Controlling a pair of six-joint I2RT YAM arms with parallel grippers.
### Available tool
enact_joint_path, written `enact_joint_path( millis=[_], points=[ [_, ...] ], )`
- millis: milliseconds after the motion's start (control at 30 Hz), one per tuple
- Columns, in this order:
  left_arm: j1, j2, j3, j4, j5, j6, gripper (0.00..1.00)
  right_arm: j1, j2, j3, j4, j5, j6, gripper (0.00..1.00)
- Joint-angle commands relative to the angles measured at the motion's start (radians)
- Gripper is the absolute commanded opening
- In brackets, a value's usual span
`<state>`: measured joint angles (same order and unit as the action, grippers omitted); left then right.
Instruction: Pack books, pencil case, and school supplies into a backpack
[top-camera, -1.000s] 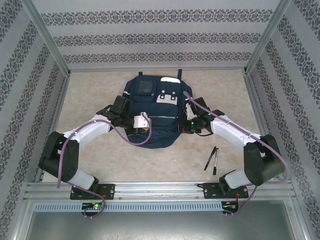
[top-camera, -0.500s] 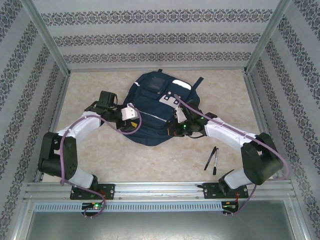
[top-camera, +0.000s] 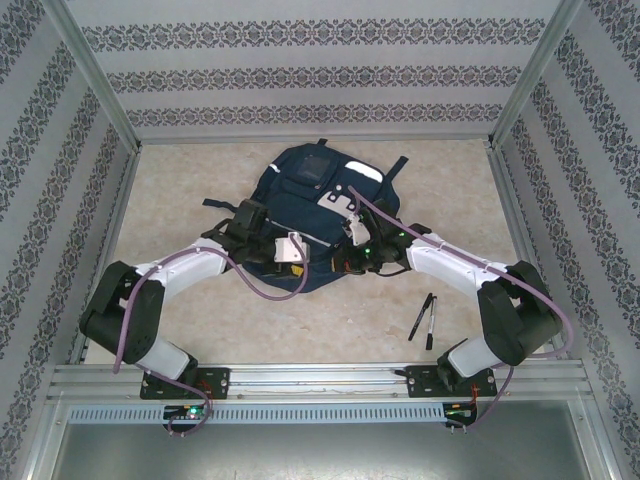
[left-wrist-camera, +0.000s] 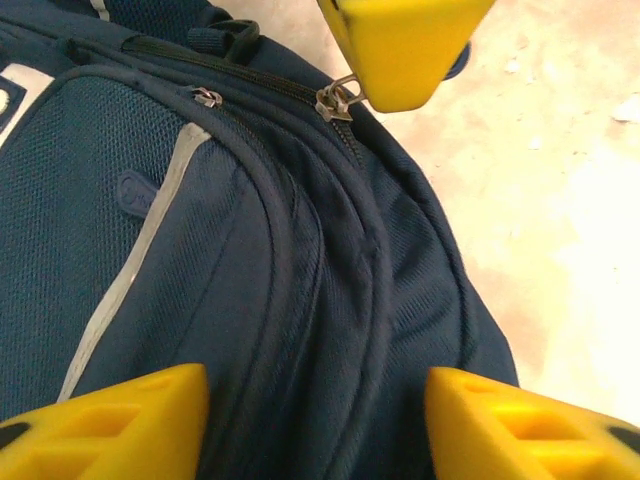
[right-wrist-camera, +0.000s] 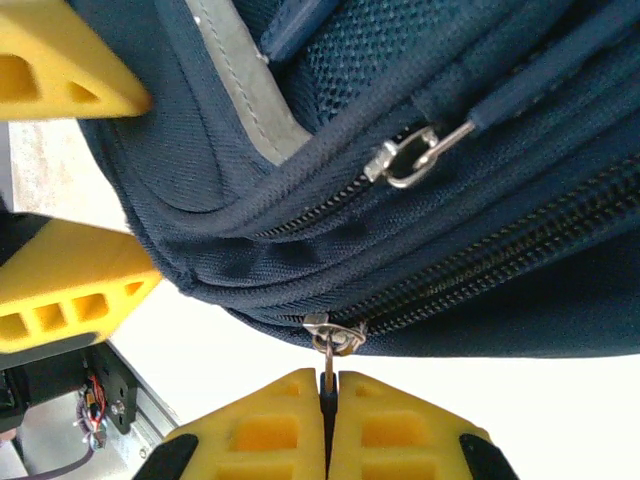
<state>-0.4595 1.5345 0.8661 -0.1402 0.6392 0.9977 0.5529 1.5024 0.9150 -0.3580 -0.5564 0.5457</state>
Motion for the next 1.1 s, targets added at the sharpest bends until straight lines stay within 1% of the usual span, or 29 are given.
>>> enact_joint_path(
  millis=[0,67,100,133,167,200,233,300,433,600,700,867,933,1067],
  points=[
    [-0.025,0.031,0.019,0.052,-0.034,0.013,0.50,0.025,-0.013,0.027,0.018,-0.069,0.017,0.00],
    [-0.033,0.041,0.015,0.061,-0.043,0.044,0.48,0.024,-0.023,0.022,0.018,-0.060,0.016,0.00],
    [-0.036,0.046,0.006,0.080,-0.059,0.052,0.43,0.023,-0.027,0.018,0.018,-0.061,0.015,0.00],
    [-0.037,0.049,0.001,0.094,-0.074,0.055,0.35,0.021,-0.030,0.016,0.015,-0.062,0.012,0.00],
    [-0.038,0.050,-0.001,0.099,-0.085,0.053,0.25,0.018,-0.031,0.016,0.007,-0.058,0.005,0.00],
    [-0.038,0.050,0.007,0.084,-0.091,0.061,0.07,0.015,-0.030,0.017,-0.010,-0.048,-0.007,0.00],
    [-0.038,0.048,0.019,0.046,-0.089,0.084,0.00,0.011,-0.030,0.021,-0.036,-0.032,-0.031,0.00],
    [-0.036,0.035,0.025,-0.001,-0.068,0.130,0.00,-0.003,-0.027,0.031,-0.098,0.024,-0.090,0.00],
    [-0.023,-0.019,-0.006,-0.023,0.018,0.192,0.00,-0.062,-0.013,0.039,-0.187,0.160,-0.216,0.00],
    [-0.013,-0.034,0.008,-0.144,0.071,0.269,0.00,-0.151,0.012,0.073,-0.193,0.281,-0.254,0.00],
    [-0.010,-0.039,-0.006,-0.173,0.092,0.300,0.00,-0.172,0.038,0.101,-0.183,0.365,-0.277,0.00],
    [-0.010,-0.079,-0.037,-0.190,0.114,0.310,0.00,-0.215,0.107,0.135,-0.179,0.433,-0.268,0.00],
    [-0.012,-0.099,-0.043,-0.201,0.127,0.312,0.00,-0.233,0.127,0.137,-0.177,0.416,-0.251,0.08],
    [-0.023,-0.145,-0.070,-0.174,0.141,0.267,0.00,-0.240,0.108,0.098,-0.157,0.373,-0.232,0.16]
  ],
)
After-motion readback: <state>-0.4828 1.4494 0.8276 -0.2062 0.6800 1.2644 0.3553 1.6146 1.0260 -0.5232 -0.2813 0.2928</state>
